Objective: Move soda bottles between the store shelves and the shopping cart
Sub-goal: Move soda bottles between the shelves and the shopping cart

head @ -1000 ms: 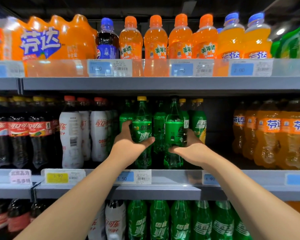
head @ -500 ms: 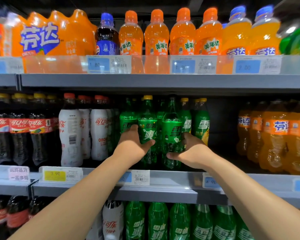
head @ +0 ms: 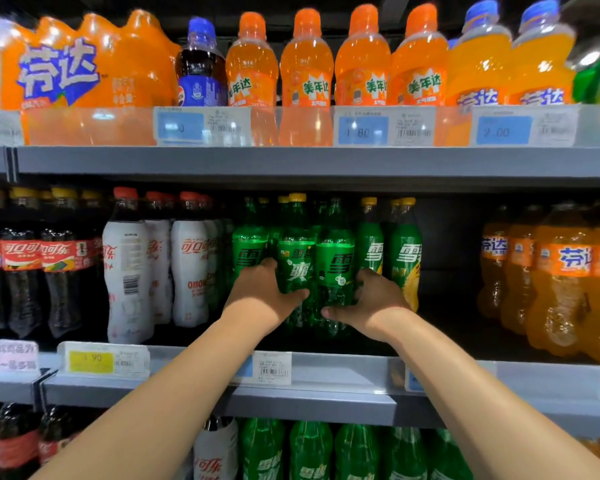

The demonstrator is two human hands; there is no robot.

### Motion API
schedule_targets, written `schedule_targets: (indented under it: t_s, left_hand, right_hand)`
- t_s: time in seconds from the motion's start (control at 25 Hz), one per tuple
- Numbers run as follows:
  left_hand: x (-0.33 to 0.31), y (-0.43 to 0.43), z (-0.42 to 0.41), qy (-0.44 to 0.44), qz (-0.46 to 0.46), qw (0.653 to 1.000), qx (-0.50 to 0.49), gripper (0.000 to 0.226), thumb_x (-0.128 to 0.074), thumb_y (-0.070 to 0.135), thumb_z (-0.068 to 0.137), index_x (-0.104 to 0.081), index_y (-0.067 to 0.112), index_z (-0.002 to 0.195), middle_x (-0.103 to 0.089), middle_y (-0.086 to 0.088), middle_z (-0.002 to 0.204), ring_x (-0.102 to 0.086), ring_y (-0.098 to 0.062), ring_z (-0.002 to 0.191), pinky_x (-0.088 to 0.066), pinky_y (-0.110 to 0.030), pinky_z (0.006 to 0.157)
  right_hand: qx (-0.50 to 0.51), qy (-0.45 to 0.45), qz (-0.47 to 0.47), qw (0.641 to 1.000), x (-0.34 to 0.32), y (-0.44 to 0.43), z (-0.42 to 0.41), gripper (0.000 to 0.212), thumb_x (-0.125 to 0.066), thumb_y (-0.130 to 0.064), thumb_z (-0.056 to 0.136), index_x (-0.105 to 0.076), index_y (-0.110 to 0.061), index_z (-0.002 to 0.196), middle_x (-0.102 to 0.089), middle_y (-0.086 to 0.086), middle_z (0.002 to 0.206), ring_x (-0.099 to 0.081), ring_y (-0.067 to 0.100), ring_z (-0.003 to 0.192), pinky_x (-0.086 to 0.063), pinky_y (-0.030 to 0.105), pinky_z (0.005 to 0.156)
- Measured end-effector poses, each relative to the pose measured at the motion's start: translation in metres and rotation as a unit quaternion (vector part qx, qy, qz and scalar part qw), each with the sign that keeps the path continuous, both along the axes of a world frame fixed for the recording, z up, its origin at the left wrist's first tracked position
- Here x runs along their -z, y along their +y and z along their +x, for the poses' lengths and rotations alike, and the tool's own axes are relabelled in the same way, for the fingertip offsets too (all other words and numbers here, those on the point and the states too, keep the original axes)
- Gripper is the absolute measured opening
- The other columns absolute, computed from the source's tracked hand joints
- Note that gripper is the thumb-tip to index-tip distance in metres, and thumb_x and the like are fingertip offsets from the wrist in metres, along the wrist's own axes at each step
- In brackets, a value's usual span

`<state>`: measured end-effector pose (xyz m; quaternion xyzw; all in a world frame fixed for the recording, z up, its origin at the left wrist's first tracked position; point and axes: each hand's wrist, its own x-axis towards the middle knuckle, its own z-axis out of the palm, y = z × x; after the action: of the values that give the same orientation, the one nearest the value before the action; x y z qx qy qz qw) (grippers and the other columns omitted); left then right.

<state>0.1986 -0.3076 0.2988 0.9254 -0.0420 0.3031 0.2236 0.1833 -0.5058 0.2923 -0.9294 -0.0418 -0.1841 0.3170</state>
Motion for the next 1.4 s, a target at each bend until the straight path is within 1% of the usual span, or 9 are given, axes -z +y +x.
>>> schedule_targets:
  t_s: [0.16, 0.44, 0.6, 0.68, 0.8, 0.92, 1.08, 1.2, 1.4]
  left_hand:
    - [0.001, -0.001, -0.001, 0.041, -0.002, 0.999, 0.006, 0.067, -0.074, 0.059, 0.081, -0.057, 0.008, 0.120, -0.067, -0.006, 0.091, -0.063, -0.021, 0.086, -0.044, -0.027, 0.070]
    - [-0.001, -0.004, -0.001, 0.058, 0.030, 0.998, -0.022, 0.049, -0.069, 0.053, 0.089, -0.049, 0.012, 0.071, -0.051, -0.002, 0.067, -0.049, -0.012, 0.055, -0.028, -0.023, 0.045]
    - [-0.001, -0.003, 0.000, 0.057, 0.030, 0.998, -0.026, 0.052, -0.068, 0.050, 0.091, -0.045, 0.012, 0.065, -0.048, -0.002, 0.061, -0.047, -0.011, 0.052, -0.027, -0.021, 0.042]
    - [-0.001, -0.002, 0.002, 0.063, 0.017, 0.998, -0.022, 0.053, -0.069, 0.049, 0.091, -0.044, 0.012, 0.064, -0.047, -0.002, 0.059, -0.047, -0.011, 0.050, -0.028, -0.021, 0.042]
    - [-0.001, 0.000, 0.003, 0.058, 0.008, 0.998, -0.023, 0.057, -0.071, 0.049, 0.089, -0.039, 0.013, 0.060, -0.041, 0.000, 0.055, -0.042, -0.011, 0.047, -0.026, -0.022, 0.043]
    - [-0.001, 0.001, 0.005, 0.052, 0.006, 0.998, -0.017, 0.060, -0.072, 0.051, 0.087, -0.036, 0.014, 0.057, -0.038, 0.001, 0.052, -0.038, -0.011, 0.044, -0.029, -0.022, 0.045]
    - [-0.002, 0.002, 0.005, 0.063, 0.015, 0.998, -0.018, 0.058, -0.072, 0.055, 0.085, -0.042, 0.013, 0.058, -0.041, 0.001, 0.052, -0.041, -0.012, 0.044, -0.040, -0.023, 0.053]
    - [-0.003, 0.000, 0.003, 0.067, 0.029, 0.997, -0.009, 0.052, -0.070, 0.053, 0.088, -0.069, 0.004, 0.070, -0.064, -0.003, 0.061, -0.063, -0.015, 0.059, -0.055, -0.027, 0.071]
    - [0.001, 0.000, 0.000, 0.062, -0.052, 0.996, 0.027, 0.024, -0.074, 0.034, 0.090, -0.070, 0.015, 0.076, -0.071, 0.000, 0.074, -0.071, -0.016, 0.078, -0.054, -0.026, 0.077]
  right_hand:
    - [-0.019, 0.013, 0.011, 1.000, 0.002, -0.002, 0.000, 0.093, -0.079, -0.047, 0.080, -0.030, -0.017, 0.153, -0.060, 0.000, 0.132, -0.055, 0.019, 0.106, -0.043, 0.025, 0.080]
    - [0.000, 0.013, -0.020, 1.000, -0.008, 0.003, 0.000, 0.080, -0.085, -0.045, 0.078, -0.046, -0.012, 0.140, -0.063, 0.004, 0.128, -0.058, 0.019, 0.101, -0.046, 0.028, 0.083]
    - [-0.008, 0.064, -0.075, 0.995, -0.028, 0.002, 0.003, 0.085, -0.085, -0.040, 0.080, -0.042, -0.006, 0.145, -0.064, 0.010, 0.123, -0.071, 0.024, 0.098, -0.060, 0.034, 0.083]
    - [-0.013, 0.070, -0.062, 0.996, -0.029, 0.003, 0.005, 0.074, -0.086, -0.038, 0.080, -0.049, -0.007, 0.135, -0.065, 0.009, 0.111, -0.073, 0.020, 0.080, -0.063, 0.033, 0.072]
    - [0.002, 0.026, -0.083, 0.996, -0.015, 0.007, 0.013, 0.048, -0.082, -0.048, 0.081, -0.060, -0.008, 0.095, -0.072, 0.007, 0.080, -0.072, 0.019, 0.068, -0.061, 0.038, 0.079]
    - [0.004, 0.020, -0.106, 0.994, -0.007, 0.006, 0.016, 0.048, -0.074, -0.055, 0.085, -0.063, -0.010, 0.075, -0.066, 0.000, 0.050, -0.066, 0.009, 0.044, -0.058, 0.031, 0.075]
    - [-0.002, -0.007, -0.059, 0.998, -0.006, 0.007, 0.010, 0.039, -0.075, -0.051, 0.085, -0.061, -0.014, 0.091, -0.073, 0.009, 0.072, -0.071, 0.020, 0.058, -0.061, 0.038, 0.070]
    - [-0.029, -0.049, -0.026, 0.998, -0.005, 0.008, 0.007, 0.023, -0.072, -0.038, 0.090, -0.065, -0.018, 0.080, -0.071, 0.002, 0.074, -0.069, 0.020, 0.067, -0.061, 0.040, 0.076]
    - [-0.114, -0.028, -0.025, 0.993, -0.001, 0.008, 0.005, 0.013, -0.066, -0.022, 0.096, -0.072, -0.031, 0.089, -0.070, -0.013, 0.087, -0.061, -0.001, 0.069, -0.048, 0.014, 0.060]
